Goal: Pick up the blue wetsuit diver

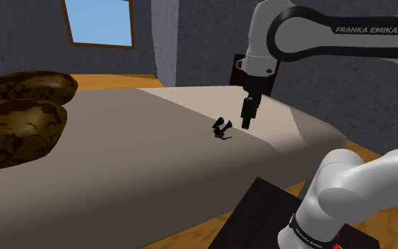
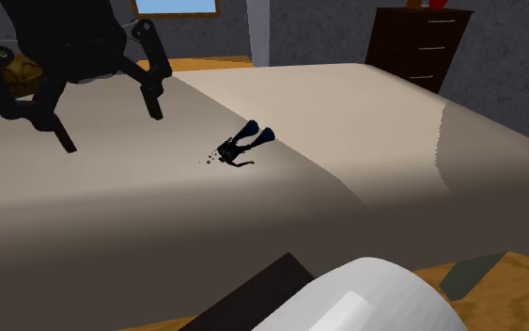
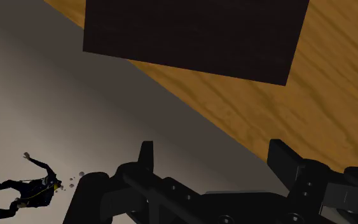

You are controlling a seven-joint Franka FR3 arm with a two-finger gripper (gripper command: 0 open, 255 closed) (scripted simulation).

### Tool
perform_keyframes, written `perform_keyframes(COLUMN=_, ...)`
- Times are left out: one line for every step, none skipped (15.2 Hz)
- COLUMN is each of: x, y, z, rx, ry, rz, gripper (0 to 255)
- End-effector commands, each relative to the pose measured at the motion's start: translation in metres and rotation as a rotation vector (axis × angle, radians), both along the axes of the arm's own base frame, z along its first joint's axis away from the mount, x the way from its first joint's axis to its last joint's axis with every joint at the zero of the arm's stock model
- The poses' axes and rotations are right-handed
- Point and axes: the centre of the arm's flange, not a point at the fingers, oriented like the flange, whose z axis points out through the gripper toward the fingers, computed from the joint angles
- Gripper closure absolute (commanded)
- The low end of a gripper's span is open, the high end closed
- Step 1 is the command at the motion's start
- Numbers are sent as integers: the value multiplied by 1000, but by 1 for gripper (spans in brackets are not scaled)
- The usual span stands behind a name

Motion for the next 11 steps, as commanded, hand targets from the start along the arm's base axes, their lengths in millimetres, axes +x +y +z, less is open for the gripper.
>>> perform_keyframes(x=0, y=0, z=0, rx=0, ry=0, rz=0, gripper=0)
perform_keyframes(x=9, y=-4, z=-8, rx=-4, ry=-5, rz=-25, gripper=0)
perform_keyframes(x=17, y=-9, z=-16, rx=-7, ry=-10, rz=-50, gripper=0)
perform_keyframes(x=26, y=-14, z=-24, rx=-11, ry=-16, rz=-76, gripper=0)
perform_keyframes(x=35, y=-19, z=-32, rx=-15, ry=-21, rz=-101, gripper=0)
perform_keyframes(x=43, y=-24, z=-39, rx=-18, ry=-26, rz=-126, gripper=0)
perform_keyframes(x=51, y=-30, z=-47, rx=-22, ry=-31, rz=-151, gripper=0)
perform_keyframes(x=59, y=-35, z=-54, rx=-26, ry=-36, rz=-176, gripper=0)
perform_keyframes(x=68, y=-42, z=-62, rx=-29, ry=-42, rz=-201, gripper=0)
perform_keyframes(x=76, y=-48, z=-69, rx=-33, ry=-47, rz=-227, gripper=0)
perform_keyframes(x=83, y=-54, z=-77, rx=-37, ry=-52, rz=-252, gripper=0)
